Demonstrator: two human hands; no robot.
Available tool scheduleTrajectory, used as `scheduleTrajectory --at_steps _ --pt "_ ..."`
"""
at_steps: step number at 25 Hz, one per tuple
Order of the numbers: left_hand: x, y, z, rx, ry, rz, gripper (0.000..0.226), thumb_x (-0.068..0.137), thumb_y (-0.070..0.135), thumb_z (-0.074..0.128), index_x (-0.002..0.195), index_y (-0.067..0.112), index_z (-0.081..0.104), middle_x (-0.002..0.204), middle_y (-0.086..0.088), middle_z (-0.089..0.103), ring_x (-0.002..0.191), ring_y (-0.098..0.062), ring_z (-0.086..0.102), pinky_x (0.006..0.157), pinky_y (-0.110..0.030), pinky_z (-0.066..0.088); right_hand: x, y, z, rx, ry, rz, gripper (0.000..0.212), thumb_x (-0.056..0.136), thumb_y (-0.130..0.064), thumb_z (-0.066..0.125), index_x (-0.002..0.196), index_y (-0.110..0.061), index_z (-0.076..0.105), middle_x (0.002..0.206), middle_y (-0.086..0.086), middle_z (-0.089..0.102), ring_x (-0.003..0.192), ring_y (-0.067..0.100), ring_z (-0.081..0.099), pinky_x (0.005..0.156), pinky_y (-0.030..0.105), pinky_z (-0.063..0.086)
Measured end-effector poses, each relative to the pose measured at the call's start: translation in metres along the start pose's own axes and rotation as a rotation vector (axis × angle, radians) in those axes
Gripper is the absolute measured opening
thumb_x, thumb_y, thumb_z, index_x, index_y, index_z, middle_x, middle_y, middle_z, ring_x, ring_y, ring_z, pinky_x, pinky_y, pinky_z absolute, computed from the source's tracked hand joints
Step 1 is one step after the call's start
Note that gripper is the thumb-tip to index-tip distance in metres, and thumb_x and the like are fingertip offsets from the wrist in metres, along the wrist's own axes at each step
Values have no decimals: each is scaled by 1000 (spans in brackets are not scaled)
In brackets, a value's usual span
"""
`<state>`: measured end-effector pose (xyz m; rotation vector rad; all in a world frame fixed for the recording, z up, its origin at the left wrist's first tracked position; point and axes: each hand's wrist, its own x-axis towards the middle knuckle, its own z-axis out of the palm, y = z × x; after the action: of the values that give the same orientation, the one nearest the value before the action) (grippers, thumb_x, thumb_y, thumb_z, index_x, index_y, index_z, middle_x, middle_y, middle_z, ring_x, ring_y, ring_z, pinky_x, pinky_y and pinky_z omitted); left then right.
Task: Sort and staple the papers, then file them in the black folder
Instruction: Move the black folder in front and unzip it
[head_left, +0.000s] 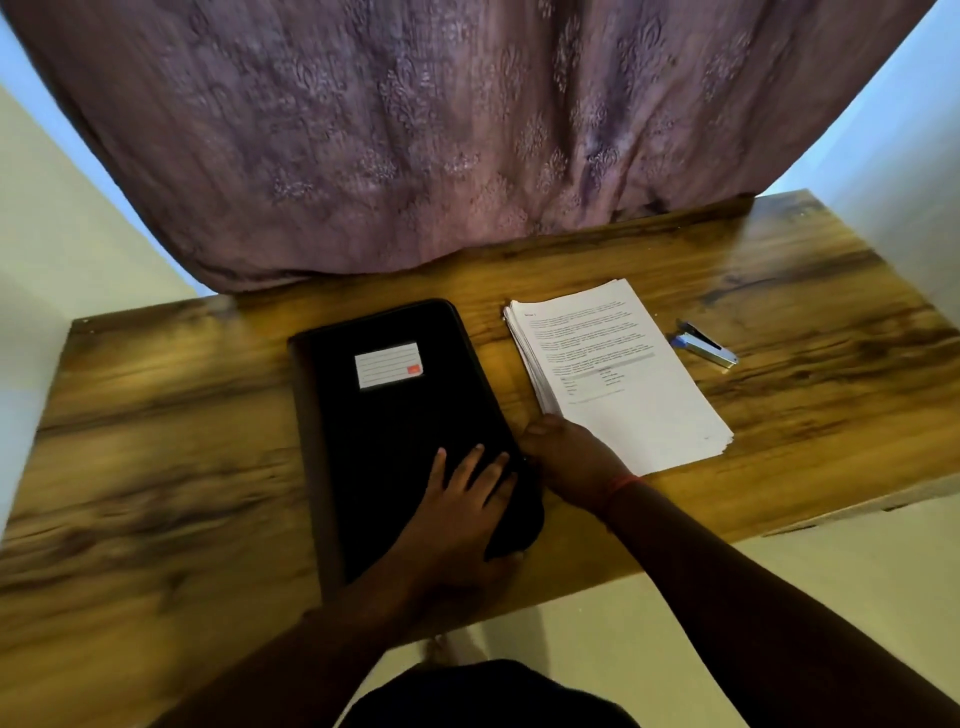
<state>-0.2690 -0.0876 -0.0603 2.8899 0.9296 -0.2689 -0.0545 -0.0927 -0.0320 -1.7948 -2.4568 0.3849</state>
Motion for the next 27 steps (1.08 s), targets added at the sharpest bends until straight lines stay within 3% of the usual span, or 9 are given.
scheduleTrajectory --at_steps 3,6,11,14,18,23,27 --pt "-6 9 3 26 13 19 76 89 66 38 142 13 47 151 -10 44 142 -33 35 115 -62 21 -16 1 1 11 -7 -59 21 84 -7 60 103 -9 68 104 11 65 100 30 60 81 38 51" --pt "-9 15 9 63 32 -29 71 92 64 36 138 12 53 148 -9 48 140 -30 41 113 -60 28 -40 -1 16 -6 -11 -95 21 84 -10 62 104 -9 68 102 10 66 99 30 61 80 39 54" --pt "-24 24 4 57 41 -146 78 91 71 28 152 22 31 163 0 22 151 -22 11 120 -58 7 -68 -18 37 23 77 -47 21 91 -13 58 109 -8 67 106 13 66 101 31 61 86 40 53" --pt "-51 25 4 67 49 -355 84 84 80 29 153 34 25 164 2 16 152 -26 7 115 -67 1 -79 -32 44 84 88 60 30 99 -22 50 124 -9 60 123 12 61 115 29 55 99 38 45" --pt "-102 21 18 -78 40 -669 89 76 86 24 153 43 13 165 2 4 151 -31 -1 115 -66 5 -86 -38 43 205 130 117 23 100 -20 48 117 -12 61 121 7 59 113 23 52 98 33 44" --pt "-101 26 10 -128 -18 -682 81 86 78 29 154 43 3 165 3 -7 151 -30 -9 115 -68 7 -93 -38 40 207 82 -6 20 99 -17 46 108 -10 63 112 9 60 102 21 53 92 32 46" --pt "-97 26 7 -135 -84 -688 81 89 75 32 154 41 -2 165 1 -11 150 -33 -10 114 -69 7 -103 -70 49 238 154 16 19 98 -22 49 107 -12 63 108 4 58 100 17 51 85 25 41"
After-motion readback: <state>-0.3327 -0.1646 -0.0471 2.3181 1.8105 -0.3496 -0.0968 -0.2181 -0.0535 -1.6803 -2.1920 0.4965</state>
